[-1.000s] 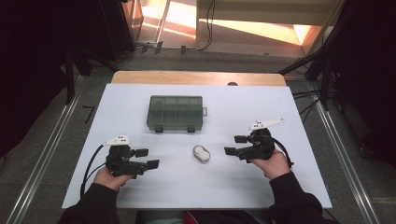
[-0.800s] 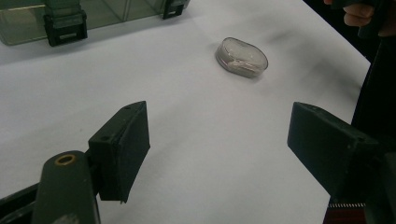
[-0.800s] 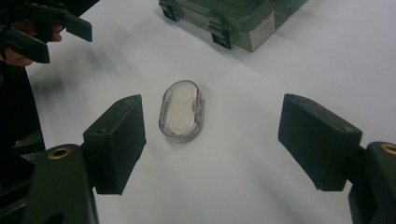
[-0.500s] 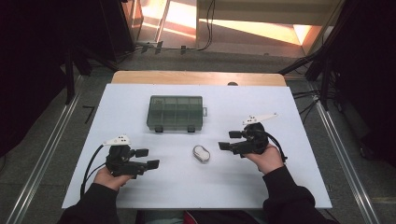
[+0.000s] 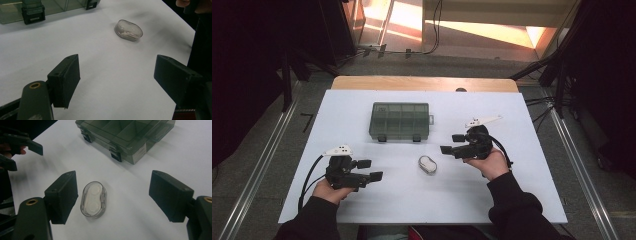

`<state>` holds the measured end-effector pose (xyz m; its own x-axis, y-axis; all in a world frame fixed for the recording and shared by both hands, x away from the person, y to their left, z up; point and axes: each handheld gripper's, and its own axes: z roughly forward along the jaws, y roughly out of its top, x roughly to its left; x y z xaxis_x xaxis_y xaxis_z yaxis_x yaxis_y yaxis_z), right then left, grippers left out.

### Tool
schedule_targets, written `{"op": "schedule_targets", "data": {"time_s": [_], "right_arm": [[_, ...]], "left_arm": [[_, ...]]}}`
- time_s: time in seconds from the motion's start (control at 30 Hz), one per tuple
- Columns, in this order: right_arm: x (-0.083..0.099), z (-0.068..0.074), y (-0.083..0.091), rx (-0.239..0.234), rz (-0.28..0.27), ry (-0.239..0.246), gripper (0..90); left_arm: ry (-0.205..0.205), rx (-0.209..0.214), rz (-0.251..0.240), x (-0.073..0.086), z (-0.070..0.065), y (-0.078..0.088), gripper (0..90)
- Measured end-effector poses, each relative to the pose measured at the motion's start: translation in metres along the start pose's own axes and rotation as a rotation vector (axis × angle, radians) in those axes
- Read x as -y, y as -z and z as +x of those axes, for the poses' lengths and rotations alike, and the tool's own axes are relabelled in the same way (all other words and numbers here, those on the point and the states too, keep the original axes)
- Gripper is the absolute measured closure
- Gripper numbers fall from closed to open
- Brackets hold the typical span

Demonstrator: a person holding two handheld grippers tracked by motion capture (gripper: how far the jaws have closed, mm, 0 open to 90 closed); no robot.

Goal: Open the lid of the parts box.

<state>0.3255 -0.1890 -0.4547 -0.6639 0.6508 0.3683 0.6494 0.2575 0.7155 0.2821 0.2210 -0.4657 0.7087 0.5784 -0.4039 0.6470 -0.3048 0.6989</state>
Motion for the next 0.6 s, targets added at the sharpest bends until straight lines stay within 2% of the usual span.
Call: {"op": "schedule_targets", "data": {"time_s": [0.6], "right_arm": [[-0.019,-0.007,-0.016,0.035,-0.001,-0.007,21.4]], "left_arm": [[-0.002,-0.003,-0.003,0.001,0.000,0.000,21.2]]}}
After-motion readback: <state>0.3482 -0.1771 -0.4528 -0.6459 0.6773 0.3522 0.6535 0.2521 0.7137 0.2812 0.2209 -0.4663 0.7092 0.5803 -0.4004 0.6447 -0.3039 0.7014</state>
